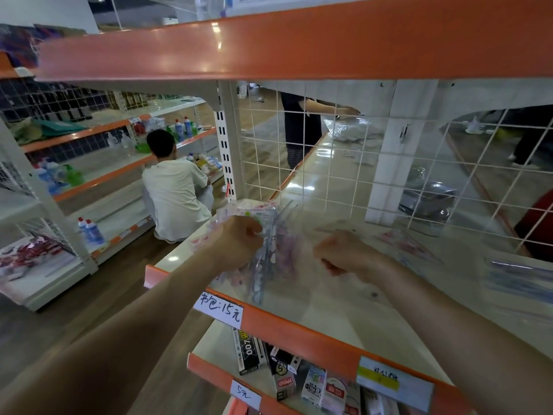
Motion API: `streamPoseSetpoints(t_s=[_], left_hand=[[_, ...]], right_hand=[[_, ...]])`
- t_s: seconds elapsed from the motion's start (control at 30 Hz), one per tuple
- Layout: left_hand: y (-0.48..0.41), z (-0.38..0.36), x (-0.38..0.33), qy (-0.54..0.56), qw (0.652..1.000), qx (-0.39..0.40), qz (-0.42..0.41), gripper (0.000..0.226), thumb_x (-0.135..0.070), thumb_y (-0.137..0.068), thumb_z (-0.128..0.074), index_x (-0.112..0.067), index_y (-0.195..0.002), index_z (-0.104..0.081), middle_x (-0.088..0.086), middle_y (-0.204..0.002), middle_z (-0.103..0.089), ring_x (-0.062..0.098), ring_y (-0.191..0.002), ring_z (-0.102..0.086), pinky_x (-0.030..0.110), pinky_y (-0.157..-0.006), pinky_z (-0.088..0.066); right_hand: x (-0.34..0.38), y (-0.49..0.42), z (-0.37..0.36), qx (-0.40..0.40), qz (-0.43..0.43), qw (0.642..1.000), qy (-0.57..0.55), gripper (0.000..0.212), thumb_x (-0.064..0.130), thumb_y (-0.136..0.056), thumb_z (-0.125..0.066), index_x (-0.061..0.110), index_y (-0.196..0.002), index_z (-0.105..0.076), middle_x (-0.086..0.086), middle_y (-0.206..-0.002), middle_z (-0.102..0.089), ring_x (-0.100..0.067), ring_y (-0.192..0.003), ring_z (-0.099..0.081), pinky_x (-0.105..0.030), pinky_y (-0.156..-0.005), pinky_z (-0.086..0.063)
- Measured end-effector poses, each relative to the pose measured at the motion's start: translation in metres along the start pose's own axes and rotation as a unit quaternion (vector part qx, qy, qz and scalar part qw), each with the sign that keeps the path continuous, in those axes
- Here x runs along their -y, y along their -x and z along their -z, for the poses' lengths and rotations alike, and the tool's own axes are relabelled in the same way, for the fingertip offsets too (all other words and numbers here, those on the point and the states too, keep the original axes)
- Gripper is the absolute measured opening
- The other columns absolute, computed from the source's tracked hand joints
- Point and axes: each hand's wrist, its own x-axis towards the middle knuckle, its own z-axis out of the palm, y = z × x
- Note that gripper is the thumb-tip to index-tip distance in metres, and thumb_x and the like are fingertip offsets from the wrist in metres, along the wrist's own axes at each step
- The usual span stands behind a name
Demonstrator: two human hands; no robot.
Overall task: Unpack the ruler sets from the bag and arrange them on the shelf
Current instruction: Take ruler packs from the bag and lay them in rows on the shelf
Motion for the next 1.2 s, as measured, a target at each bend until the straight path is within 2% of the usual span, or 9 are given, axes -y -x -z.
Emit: streamPoseSetpoints(t_s=[0.13, 0.23, 0.4, 0.5, 0.6, 0.73, 0.83, 0.97, 1.2], left_hand=[[-0.006, -0.007, -0.011, 0.177, 0.980, 0.024, 0.085, 0.035, -0.018, -0.088, -0.062, -0.011, -0.122, -0.058, 0.008, -0.113, -0.063, 0.016, -0.084, -0.059, 0.023, -0.073, -0.041], [-0.004, -0.006, -0.015, 0.365, 0.914, 0.091, 0.150, 0.018, -0.023, -0.089, -0.063, -0.009, -0.101, -0.060, 0.011, -0.098, -0.062, 0.016, -0.072, -0.061, 0.027, -0.064, -0.043], [0.002, -0.001, -0.011, 0.507, 0.841, 0.117, 0.147, 0.013, -0.017, -0.093, -0.055, -0.012, -0.082, -0.059, 0.007, -0.080, -0.064, 0.017, -0.069, -0.064, 0.026, -0.060, -0.046], [0.005, 0.009, -0.002, 0.504, 0.849, 0.047, 0.156, 0.014, -0.010, -0.093, -0.054, -0.009, -0.080, -0.060, 0.007, -0.072, -0.062, 0.016, -0.059, -0.059, 0.027, -0.061, -0.044], [0.008, 0.021, 0.012, 0.487, 0.855, -0.014, 0.177, 0.013, -0.010, -0.093, -0.054, -0.008, -0.082, -0.059, 0.007, -0.068, -0.059, 0.017, -0.057, -0.057, 0.026, -0.059, -0.048], [0.013, 0.027, 0.026, 0.473, 0.856, -0.035, 0.206, 0.007, -0.011, -0.094, -0.055, -0.007, -0.091, -0.060, 0.006, -0.065, -0.058, 0.017, -0.055, -0.056, 0.028, -0.059, -0.049], [0.015, 0.026, 0.030, 0.478, 0.853, -0.026, 0.210, 0.012, -0.010, -0.093, -0.055, -0.004, -0.102, -0.059, 0.008, -0.068, -0.056, 0.019, -0.057, -0.055, 0.025, -0.052, -0.049], [0.017, 0.024, 0.028, 0.496, 0.842, -0.016, 0.209, 0.013, -0.006, -0.093, -0.055, -0.001, -0.104, -0.057, 0.011, -0.069, -0.055, 0.018, -0.046, -0.060, 0.023, -0.042, -0.049], [0.011, 0.013, 0.024, 0.501, 0.836, 0.009, 0.226, 0.006, -0.006, -0.093, -0.053, -0.002, -0.096, -0.056, 0.011, -0.068, -0.054, 0.021, -0.054, -0.057, 0.025, -0.042, -0.049]], right_hand=[[0.003, 0.018, 0.011, 0.019, 0.033, 0.996, -0.080, 0.010, 0.002, -0.085, -0.056, 0.002, -0.079, -0.064, -0.003, -0.057, -0.052, -0.011, -0.050, -0.048, -0.021, -0.051, -0.047], [0.009, 0.027, 0.008, 0.051, 0.053, 0.995, -0.074, 0.018, 0.003, -0.086, -0.056, -0.007, -0.099, -0.065, -0.003, -0.061, -0.051, -0.009, -0.051, -0.049, -0.021, -0.054, -0.048], [0.025, 0.032, -0.011, 0.094, 0.085, 0.990, -0.063, 0.012, 0.005, -0.088, -0.058, 0.000, -0.095, -0.067, -0.001, -0.061, -0.053, -0.010, -0.056, -0.051, -0.020, -0.056, -0.049], [0.028, 0.031, -0.029, 0.125, 0.090, 0.988, -0.022, 0.012, 0.007, -0.089, -0.059, 0.002, -0.083, -0.068, -0.001, -0.060, -0.059, -0.010, -0.054, -0.055, -0.022, -0.055, -0.049], [0.027, 0.033, -0.054, 0.126, 0.091, 0.981, 0.118, 0.029, 0.019, -0.092, -0.056, 0.011, -0.065, -0.060, -0.001, -0.060, -0.063, -0.008, -0.048, -0.057, -0.024, -0.054, -0.050], [0.030, 0.034, -0.072, 0.060, 0.124, 0.946, 0.292, 0.041, 0.035, -0.091, -0.052, 0.017, -0.054, -0.056, 0.005, -0.043, -0.056, -0.006, -0.049, -0.055, -0.030, -0.075, -0.053], [0.033, 0.031, -0.078, 0.090, 0.072, 0.966, 0.232, 0.034, 0.030, -0.087, -0.060, 0.017, -0.055, -0.057, 0.009, -0.034, -0.051, 0.000, -0.037, -0.050, -0.029, -0.069, -0.053], [0.031, 0.036, -0.079, 0.118, 0.009, 0.988, 0.102, 0.027, 0.011, -0.086, -0.061, 0.011, -0.062, -0.049, 0.007, -0.029, -0.045, -0.003, -0.025, -0.040, -0.015, -0.036, -0.034], [0.030, 0.039, -0.077, 0.118, -0.024, 0.992, 0.031, 0.015, 0.016, -0.089, -0.059, 0.013, -0.074, -0.059, 0.000, -0.048, -0.059, -0.007, -0.034, -0.048, -0.018, -0.038, -0.036]])
